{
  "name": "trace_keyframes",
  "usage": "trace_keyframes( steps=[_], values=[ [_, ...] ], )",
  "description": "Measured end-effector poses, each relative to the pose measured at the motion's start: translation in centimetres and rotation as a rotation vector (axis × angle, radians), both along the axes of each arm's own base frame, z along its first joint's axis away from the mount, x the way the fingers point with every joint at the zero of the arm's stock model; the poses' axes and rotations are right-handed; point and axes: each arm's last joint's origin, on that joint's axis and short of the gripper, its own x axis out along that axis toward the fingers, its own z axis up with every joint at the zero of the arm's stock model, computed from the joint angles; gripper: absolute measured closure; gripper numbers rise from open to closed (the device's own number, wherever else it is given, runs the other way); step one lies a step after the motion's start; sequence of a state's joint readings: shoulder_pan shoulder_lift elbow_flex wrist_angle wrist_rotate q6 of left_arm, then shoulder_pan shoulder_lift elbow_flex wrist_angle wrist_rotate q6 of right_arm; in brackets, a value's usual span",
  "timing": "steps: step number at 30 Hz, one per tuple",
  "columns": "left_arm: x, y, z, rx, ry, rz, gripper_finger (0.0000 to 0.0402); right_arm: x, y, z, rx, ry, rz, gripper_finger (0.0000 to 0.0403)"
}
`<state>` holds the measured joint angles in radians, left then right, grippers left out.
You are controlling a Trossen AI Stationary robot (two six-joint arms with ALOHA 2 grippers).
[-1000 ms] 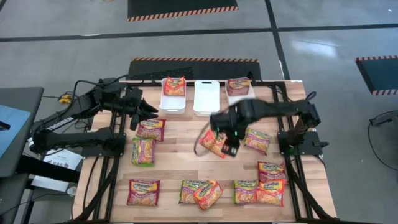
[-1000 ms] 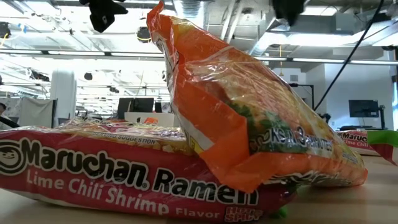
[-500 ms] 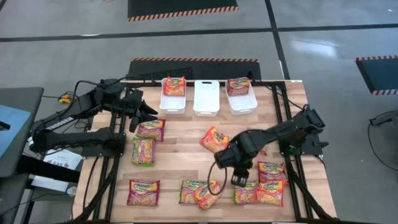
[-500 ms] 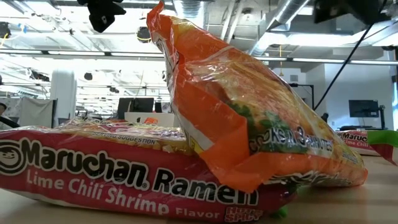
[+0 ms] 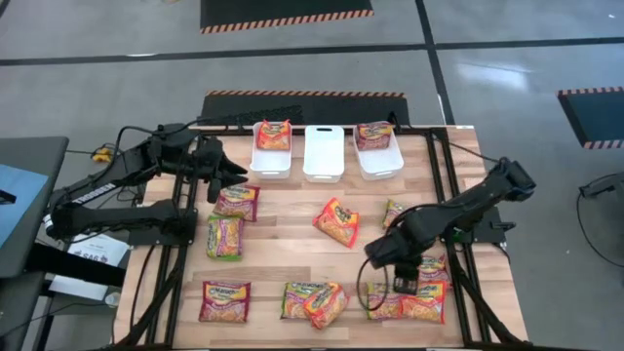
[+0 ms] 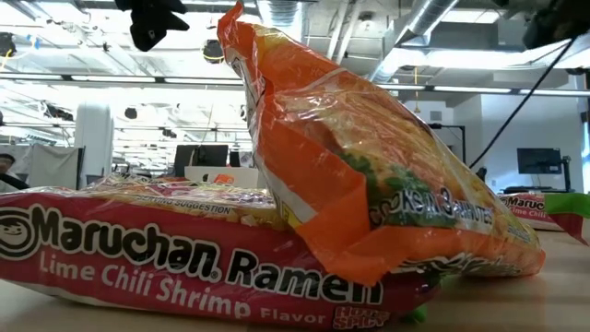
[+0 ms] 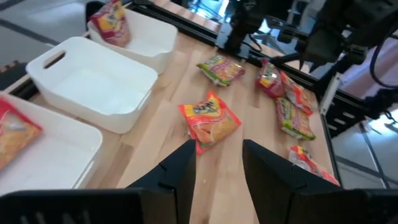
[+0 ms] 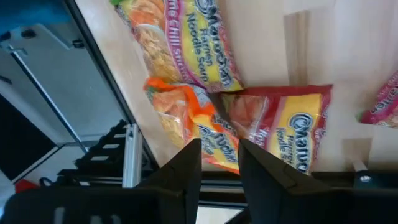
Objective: Sort Maruchan noodles
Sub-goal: Put the green noodle pack into the center white bin
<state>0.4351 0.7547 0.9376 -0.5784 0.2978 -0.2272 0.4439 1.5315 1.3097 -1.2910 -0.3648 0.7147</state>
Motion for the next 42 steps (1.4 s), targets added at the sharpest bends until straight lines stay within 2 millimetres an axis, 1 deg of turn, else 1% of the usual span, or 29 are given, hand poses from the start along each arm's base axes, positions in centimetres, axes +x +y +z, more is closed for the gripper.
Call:
trace_keyframes(
  steps=[4,7,11,15,20,25,30,33,38,42],
  values=[
    [0.0,0.1,0.0,-0.048,-0.003,0.057,0.0285,-2.0,-1.0,-0.2,0.025,-0.062,0.003,0.0274],
    [0.0,0.1,0.0,-0.089,-0.007,0.088,0.0285,-3.1,-1.5,-1.0,0.050,-0.129,0.007,0.0274],
    [0.0,0.1,0.0,-0.126,-0.013,0.104,0.0285,-3.9,-1.9,-2.4,0.075,-0.200,0.011,0.0274],
    [0.0,0.1,0.0,-0.157,-0.017,0.117,0.0285,-4.0,-2.0,-3.7,0.087,-0.245,0.028,0.0274],
    [0.0,0.2,0.0,-0.199,-0.023,0.137,0.0285,-3.2,-1.6,-4.6,0.109,-0.333,0.088,0.0270],
    [0.0,0.2,0.0,-0.223,-0.026,0.173,0.0285,-1.6,-0.9,-5.7,0.116,-0.393,0.154,0.0238],
    [0.0,0.2,0.0,-0.248,-0.029,0.182,0.0285,-0.7,-0.4,-7.7,0.088,-0.362,0.247,0.0197],
    [-0.1,0.2,-0.1,-0.263,-0.020,0.188,0.0285,-0.2,-0.2,-9.0,0.069,-0.327,0.290,0.0181],
    [-0.1,0.2,-0.3,-0.272,-0.008,0.191,0.0285,0.5,0.2,-10.8,0.059,-0.289,0.298,0.0176],
    [-0.2,0.1,-0.4,-0.277,0.009,0.195,0.0285,1.1,0.6,-11.8,0.112,-0.270,0.302,0.0178]
  ],
)
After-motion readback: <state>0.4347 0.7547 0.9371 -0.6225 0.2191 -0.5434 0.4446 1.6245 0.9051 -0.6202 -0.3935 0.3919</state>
